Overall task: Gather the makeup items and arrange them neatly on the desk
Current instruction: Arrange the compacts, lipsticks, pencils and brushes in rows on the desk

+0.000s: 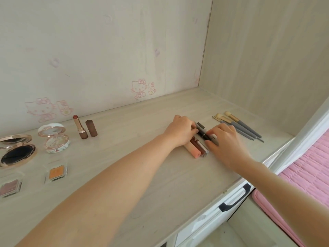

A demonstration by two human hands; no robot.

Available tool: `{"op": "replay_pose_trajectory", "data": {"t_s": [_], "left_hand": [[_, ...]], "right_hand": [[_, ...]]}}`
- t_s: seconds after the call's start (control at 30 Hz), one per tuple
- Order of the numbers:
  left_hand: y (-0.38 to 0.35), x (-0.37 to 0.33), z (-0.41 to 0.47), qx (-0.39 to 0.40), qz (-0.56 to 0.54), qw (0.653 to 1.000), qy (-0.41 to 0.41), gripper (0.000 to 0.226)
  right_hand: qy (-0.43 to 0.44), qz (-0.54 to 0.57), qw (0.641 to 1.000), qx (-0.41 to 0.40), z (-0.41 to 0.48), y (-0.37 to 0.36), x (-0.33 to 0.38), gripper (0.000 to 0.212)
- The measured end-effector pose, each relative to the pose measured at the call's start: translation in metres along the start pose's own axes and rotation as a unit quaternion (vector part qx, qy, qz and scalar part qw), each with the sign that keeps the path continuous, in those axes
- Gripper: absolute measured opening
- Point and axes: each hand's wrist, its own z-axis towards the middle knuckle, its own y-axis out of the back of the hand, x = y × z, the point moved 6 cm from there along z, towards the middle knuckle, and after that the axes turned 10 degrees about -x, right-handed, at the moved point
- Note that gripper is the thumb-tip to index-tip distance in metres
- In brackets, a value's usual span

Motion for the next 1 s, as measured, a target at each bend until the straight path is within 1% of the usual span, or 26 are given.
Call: {"op": "replay_pose_trajectory", "data": {"t_s": [0.13, 0.27, 0.4, 0.47, 0.57, 0.67, 0.77, 0.9, 1.0], "left_hand": [[0.005, 0.000, -0.002, -0.014, -0.031, 0.999, 0.008, 0.021], [0.018, -0.001, -0.007, -0.039, -0.092, 0.994, 0.032, 0.019], [0.033, -0.003, -0.017, -0.062, -0.157, 0.983, 0.071, 0.021], [0.043, -0.003, -0.026, -0.073, -0.201, 0.972, 0.099, 0.019], [0.055, 0.002, -0.040, -0.080, -0.301, 0.938, 0.153, 0.016], [0.070, 0.008, -0.058, -0.080, -0.370, 0.905, 0.197, 0.018], [0.080, 0.016, -0.078, -0.074, -0.449, 0.857, 0.241, 0.022], [0.092, 0.028, -0.103, -0.081, -0.514, 0.811, 0.268, 0.033], [0.103, 0.037, -0.122, -0.093, -0.552, 0.781, 0.276, 0.035]], "right_hand": [[0.003, 0.009, 1.000, -0.008, -0.001, 0.001, 0.002, 0.028], [-0.005, 0.037, 0.998, -0.045, -0.001, 0.009, 0.006, 0.026], [-0.002, 0.071, 0.994, -0.078, 0.000, 0.021, 0.017, 0.023], [0.002, 0.085, 0.992, -0.095, 0.000, 0.028, 0.026, 0.021], [0.006, 0.107, 0.988, -0.110, 0.000, 0.035, 0.040, 0.018], [0.009, 0.139, 0.983, -0.122, -0.003, 0.042, 0.055, 0.014], [0.017, 0.167, 0.977, -0.132, -0.008, 0.047, 0.074, 0.015], [0.044, 0.164, 0.976, -0.133, -0.012, 0.047, 0.101, 0.013], [0.062, 0.173, 0.975, -0.124, -0.015, 0.045, 0.125, 0.014]]}}
